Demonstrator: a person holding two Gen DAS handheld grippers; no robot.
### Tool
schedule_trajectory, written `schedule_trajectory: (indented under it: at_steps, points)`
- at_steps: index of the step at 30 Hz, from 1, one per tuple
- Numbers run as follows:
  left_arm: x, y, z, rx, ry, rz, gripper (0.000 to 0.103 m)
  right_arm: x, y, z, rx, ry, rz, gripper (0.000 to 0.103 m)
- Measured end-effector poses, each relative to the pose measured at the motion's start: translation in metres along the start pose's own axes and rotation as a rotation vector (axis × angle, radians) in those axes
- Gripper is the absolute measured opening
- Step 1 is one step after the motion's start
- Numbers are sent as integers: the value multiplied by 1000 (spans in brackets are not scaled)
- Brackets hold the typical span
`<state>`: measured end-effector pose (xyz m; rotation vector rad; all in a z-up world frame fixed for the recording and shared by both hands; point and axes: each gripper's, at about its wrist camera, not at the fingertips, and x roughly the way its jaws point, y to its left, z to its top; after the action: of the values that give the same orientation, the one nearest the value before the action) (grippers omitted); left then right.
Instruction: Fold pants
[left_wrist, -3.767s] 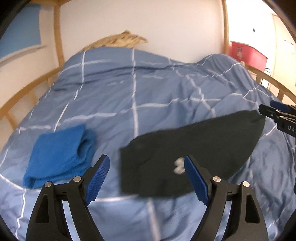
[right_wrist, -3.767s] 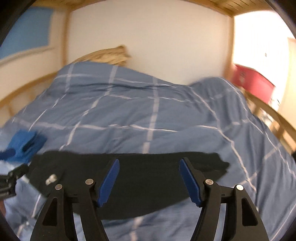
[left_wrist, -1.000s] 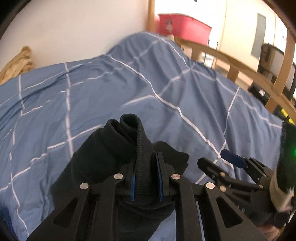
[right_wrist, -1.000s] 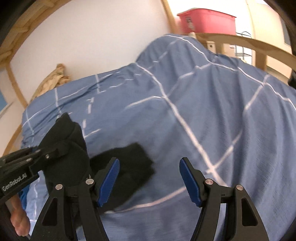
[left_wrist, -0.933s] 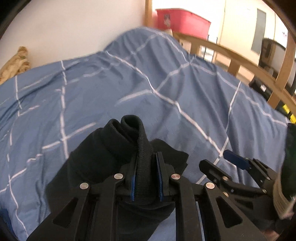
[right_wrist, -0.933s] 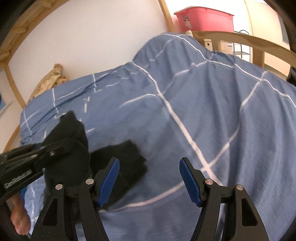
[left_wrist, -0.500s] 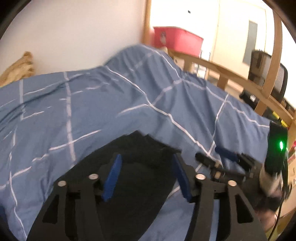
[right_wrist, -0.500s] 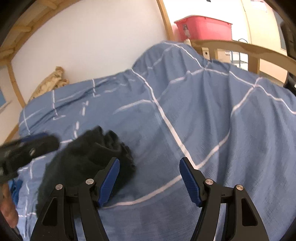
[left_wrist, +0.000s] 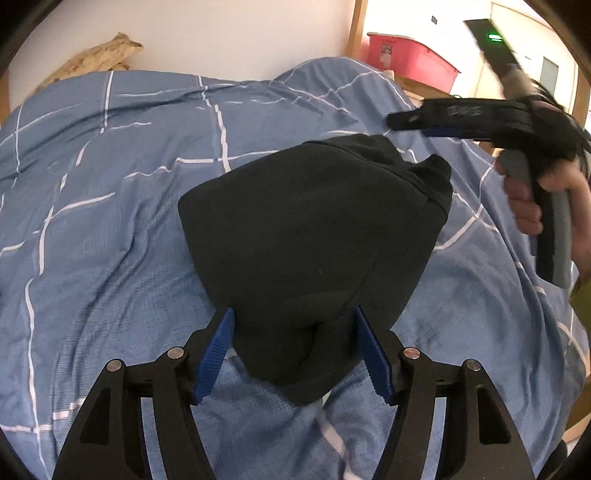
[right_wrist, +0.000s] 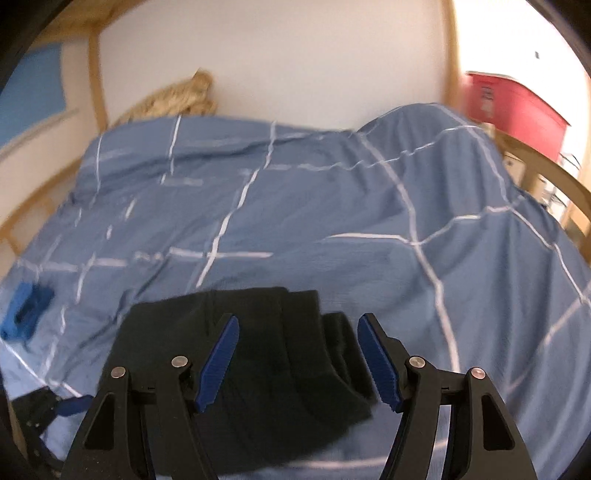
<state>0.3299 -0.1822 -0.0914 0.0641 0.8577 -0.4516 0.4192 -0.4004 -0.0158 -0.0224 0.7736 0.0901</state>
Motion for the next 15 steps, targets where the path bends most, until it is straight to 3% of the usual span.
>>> schedule_trajectory:
  at_steps: [3,7,12,15]
  points:
    - [0,-3,-4,4,-6,19,67,20,6,6,-21,70,6,61]
    - [-4,-6,-12,-10,9,22,67,32,-5,13,48,80,-13,61]
    - [-5,-11,-18,-27,45,42,67,52,-2,13,40,131,-24,60]
    - [4,-13,-24,-13,67,64,67,61,-4,10,74,162,-6,38]
